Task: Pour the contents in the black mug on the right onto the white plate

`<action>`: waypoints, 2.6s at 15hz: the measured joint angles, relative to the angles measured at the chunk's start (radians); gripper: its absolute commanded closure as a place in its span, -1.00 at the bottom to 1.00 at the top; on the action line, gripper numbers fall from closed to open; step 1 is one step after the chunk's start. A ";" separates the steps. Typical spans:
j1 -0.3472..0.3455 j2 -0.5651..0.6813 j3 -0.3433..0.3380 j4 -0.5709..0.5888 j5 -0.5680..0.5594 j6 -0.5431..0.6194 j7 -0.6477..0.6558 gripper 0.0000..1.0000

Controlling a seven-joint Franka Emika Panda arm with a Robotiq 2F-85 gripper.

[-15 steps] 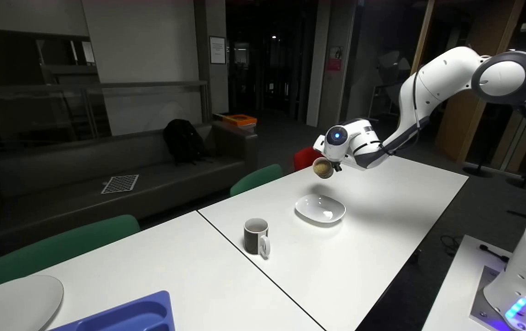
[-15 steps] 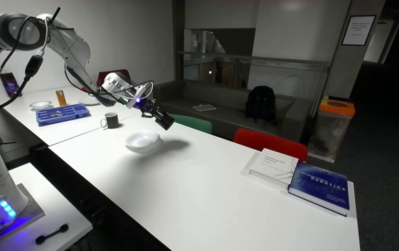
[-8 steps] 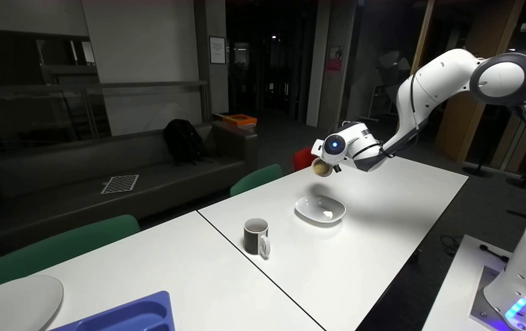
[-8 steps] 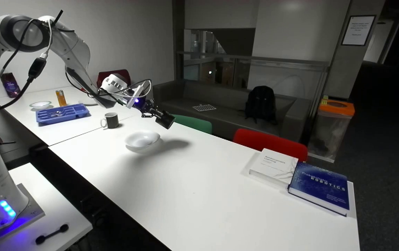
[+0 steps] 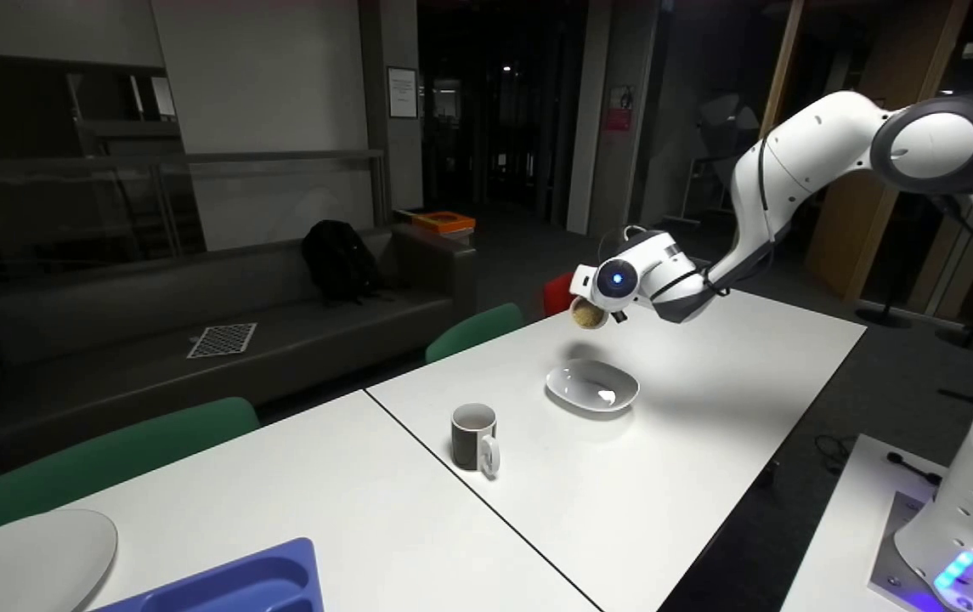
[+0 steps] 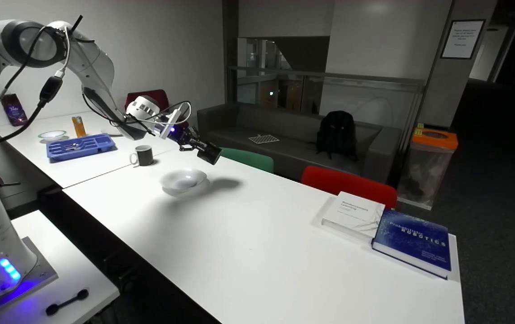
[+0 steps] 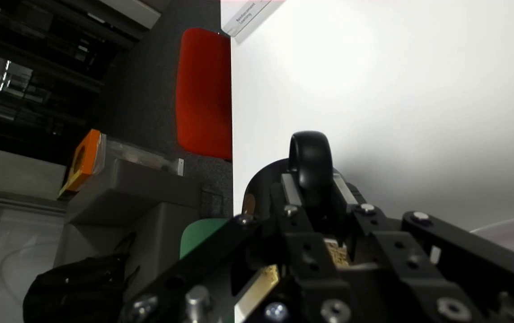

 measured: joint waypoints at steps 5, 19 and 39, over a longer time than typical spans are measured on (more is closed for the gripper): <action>0.000 -0.003 0.029 -0.037 -0.026 0.009 0.002 0.90; -0.020 -0.039 0.033 -0.109 -0.026 0.137 0.039 0.59; -0.018 0.016 0.034 -0.113 -0.022 0.098 0.045 0.90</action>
